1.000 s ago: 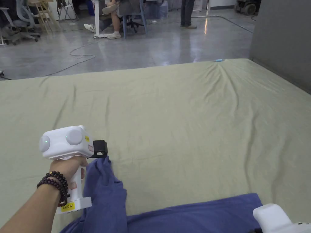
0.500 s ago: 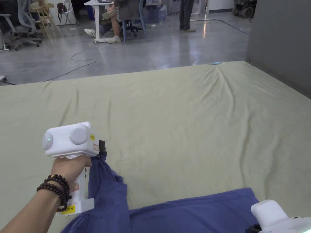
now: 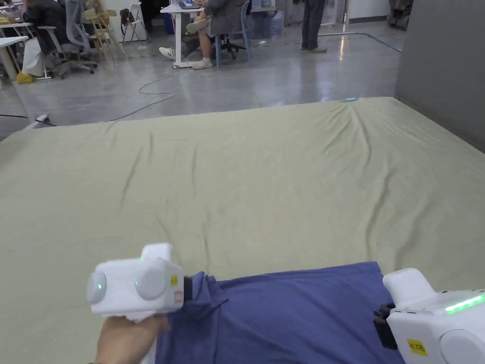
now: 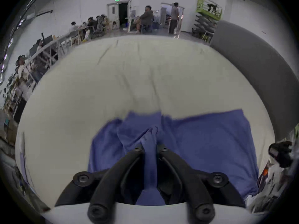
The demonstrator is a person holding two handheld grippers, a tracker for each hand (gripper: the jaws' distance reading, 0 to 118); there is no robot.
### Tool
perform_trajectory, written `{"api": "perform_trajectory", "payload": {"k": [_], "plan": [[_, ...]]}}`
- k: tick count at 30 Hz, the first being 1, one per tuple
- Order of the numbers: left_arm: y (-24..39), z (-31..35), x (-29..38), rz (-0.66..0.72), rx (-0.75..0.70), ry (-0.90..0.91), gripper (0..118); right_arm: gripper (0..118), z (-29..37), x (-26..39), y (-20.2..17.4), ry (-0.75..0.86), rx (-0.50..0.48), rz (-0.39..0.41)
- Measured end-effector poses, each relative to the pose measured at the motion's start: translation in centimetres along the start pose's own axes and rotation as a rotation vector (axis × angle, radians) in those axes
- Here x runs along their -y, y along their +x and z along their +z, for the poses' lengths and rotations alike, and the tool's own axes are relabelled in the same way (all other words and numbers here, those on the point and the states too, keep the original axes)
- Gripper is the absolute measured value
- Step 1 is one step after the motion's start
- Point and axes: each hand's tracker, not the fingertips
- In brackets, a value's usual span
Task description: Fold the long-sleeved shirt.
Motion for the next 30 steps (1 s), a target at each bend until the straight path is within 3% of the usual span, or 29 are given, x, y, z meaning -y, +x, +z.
{"api": "perform_trajectory", "payload": {"k": [5,8,10,11,13,14,19,20,21,23,27,30], "plan": [[-0.3,-3.0,5.1,0.076,0.027,-0.125,12,0,0.9,1.0,0.0,0.002,-0.004,-0.008],[-0.7,-3.2,6.3,0.073,0.036,-0.045,15,0,1.4,1.6,0.0,0.002,-0.005,-0.017],[-0.2,-2.8,6.1,0.033,0.028,-0.064,31,0,1.7,1.9,0.0,0.002,-0.004,-0.021],[-0.1,-2.8,6.0,0.014,0.04,-0.085,43,0,1.8,2.0,0.0,0.003,-0.003,-0.024],[0.3,-1.9,5.6,0.0,0.023,-0.15,79,0,2.1,2.0,-0.1,0.004,-0.003,-0.031],[0.1,-1.1,5.5,0.004,0.028,-0.141,88,0,2.4,2.1,-0.1,0.007,-0.004,-0.034],[-1.7,6.3,5.0,-0.023,0.159,0.038,92,0,3.6,2.0,0.2,0.028,-0.002,-0.041],[-2.2,7.5,4.9,-0.022,0.159,0.047,91,0,3.7,1.8,0.2,0.031,0.0,-0.044],[-2.8,8.9,4.8,-0.008,0.154,0.041,76,0,3.7,1.8,0.2,0.034,0.001,-0.047],[-4.5,10.3,4.6,0.053,0.22,0.097,0,0,3.7,1.7,0.2,0.036,0.003,-0.052],[-7.0,10.0,2.2,0.101,0.238,0.101,0,0,3.1,1.3,0.1,0.032,-0.002,-0.067],[-8.4,5.8,-0.2,0.152,0.187,0.086,0,0,2.3,1.3,-0.1,0.014,-0.008,-0.062]]}}
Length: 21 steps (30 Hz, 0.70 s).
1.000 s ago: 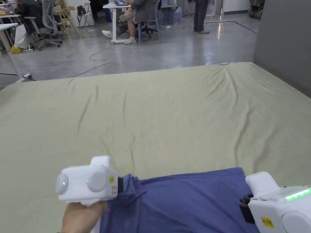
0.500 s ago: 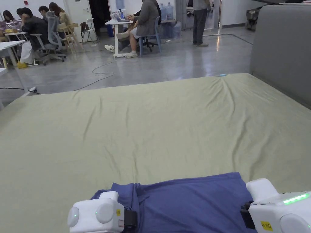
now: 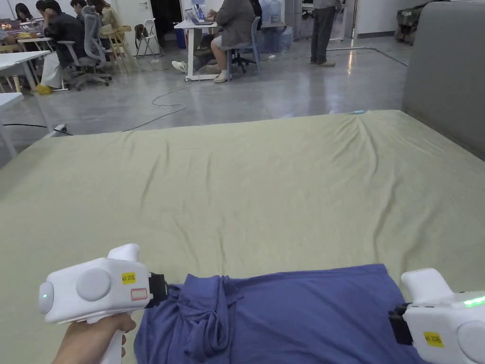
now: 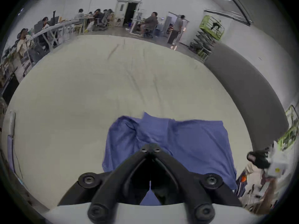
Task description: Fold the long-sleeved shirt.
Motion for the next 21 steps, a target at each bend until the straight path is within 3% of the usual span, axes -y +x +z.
{"api": "perform_trajectory", "payload": {"k": [1,2,3,4,5,11,12,15,16,17,18,21], "plan": [[-0.8,-1.8,-0.8,0.006,-0.026,-0.014,9,0,-0.3,0.0,0.0,-0.009,0.001,0.006],[-1.6,-3.4,-1.4,0.018,-0.065,-0.033,36,0,-0.7,0.0,0.0,-0.015,0.002,0.01],[-2.2,-5.5,-1.9,0.028,-0.113,-0.07,80,0,-1.0,-0.1,0.1,-0.023,0.003,0.009],[-2.9,-6.9,-2.2,0.047,-0.127,-0.098,99,0,-1.2,-0.1,0.2,-0.029,0.003,0.005],[-3.7,-8.6,-2.3,0.072,-0.124,-0.128,102,0,-1.5,-0.1,0.3,-0.039,-0.001,-0.002],[-5.8,-13.0,-2.3,0.2,-0.191,-0.165,102,0,-3.1,-1.0,1.2,-0.069,-0.005,-0.013],[-5.7,-13.5,-2.2,0.19,-0.205,-0.189,97,0,-3.5,-1.2,1.4,-0.074,0.0,-0.011],[-3.9,-13.6,-1.8,0.045,-0.342,-0.182,64,0,-4.8,-2.1,1.8,-0.08,0.011,-0.014],[-3.2,-13.5,-1.8,0.02,-0.314,-0.175,55,0,-5.4,-2.5,2.0,-0.083,0.012,-0.016],[-2.7,-13.2,-1.9,-0.016,-0.317,-0.176,37,0,-6.1,-3.0,2.2,-0.087,0.004,-0.021],[-2.1,-12.9,-2.0,-0.059,-0.325,-0.177,3,0,-6.9,-3.9,2.4,-0.094,-0.004,-0.026],[-1.9,-12.1,-2.6,-0.057,-0.319,-0.165,2,0,-10.5,-7.1,3.7,-0.119,0.006,-0.043]]}}
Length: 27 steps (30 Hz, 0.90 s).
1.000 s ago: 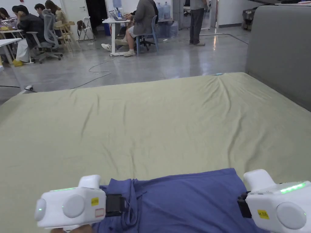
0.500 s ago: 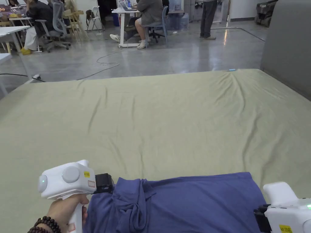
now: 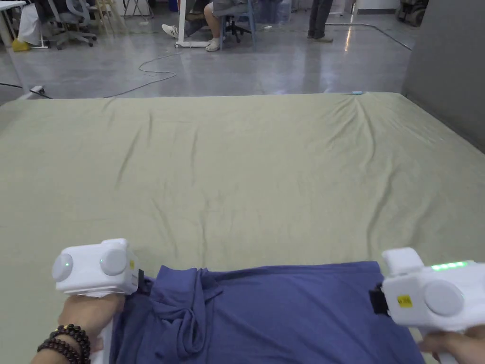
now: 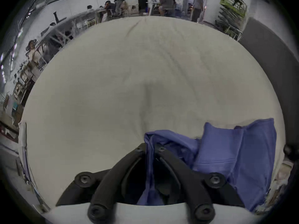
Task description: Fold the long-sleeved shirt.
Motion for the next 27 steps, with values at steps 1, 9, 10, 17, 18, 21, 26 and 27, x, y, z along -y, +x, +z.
{"api": "perform_trajectory", "payload": {"k": [1,9,10,17,18,21,26,27], "plan": [[-0.2,0.5,-0.1,0.008,0.006,0.009,1,0,-1.3,-1.6,0.6,-0.009,0.02,-0.009],[-0.7,4.6,0.1,0.008,0.144,0.087,1,67,-9.9,-8.7,5.7,-0.186,0.028,-0.126],[-0.2,5.1,0.5,0.008,0.149,0.086,1,67,-10.7,-8.8,5.7,-0.204,0.059,-0.117],[-0.1,5.0,0.8,-0.003,0.134,0.08,1,50,-12.7,-9.1,3.7,-0.24,0.082,-0.046],[-0.2,4.9,0.7,0.0,0.134,0.081,1,34,-12.3,-9.2,3.1,-0.223,0.121,-0.017],[-0.3,5.2,1.1,0.024,0.147,0.084,1,0,-11.6,-8.8,2.2,-0.206,0.14,-0.017],[-1.8,8.6,1.3,0.072,0.23,0.149,1,0,-7.1,-7.7,3.3,-0.107,0.035,-0.082],[-2.1,9.8,1.6,0.066,0.244,0.166,1,0,-5.6,-7.4,3.4,-0.066,0.041,-0.063]]}}
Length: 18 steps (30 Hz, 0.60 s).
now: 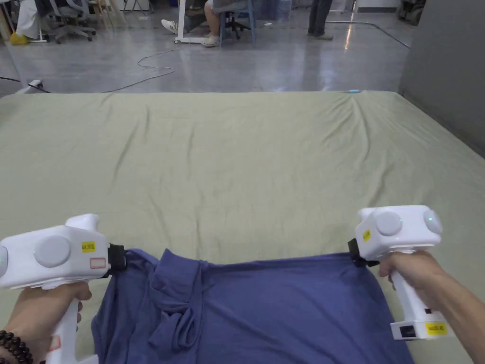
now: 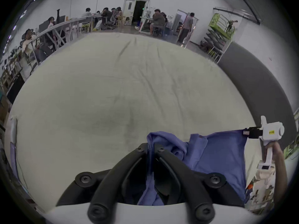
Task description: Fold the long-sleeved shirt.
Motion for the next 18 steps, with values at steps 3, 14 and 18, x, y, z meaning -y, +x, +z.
{"api": "perform_trajectory", "payload": {"k": [3,14,18], "plan": [[0.1,3.9,0.9,-0.031,0.046,0.038,1,0,4.6,1.6,1.3,0.084,-0.036,-0.004],[-0.6,15.4,9.9,-0.111,0.085,0.076,1,0,17.2,15.5,2.7,0.209,-0.066,0.067],[-1.5,16.6,14.3,-0.115,0.105,0.049,1,0,17.4,20.8,2.9,0.182,-0.099,0.04]]}}
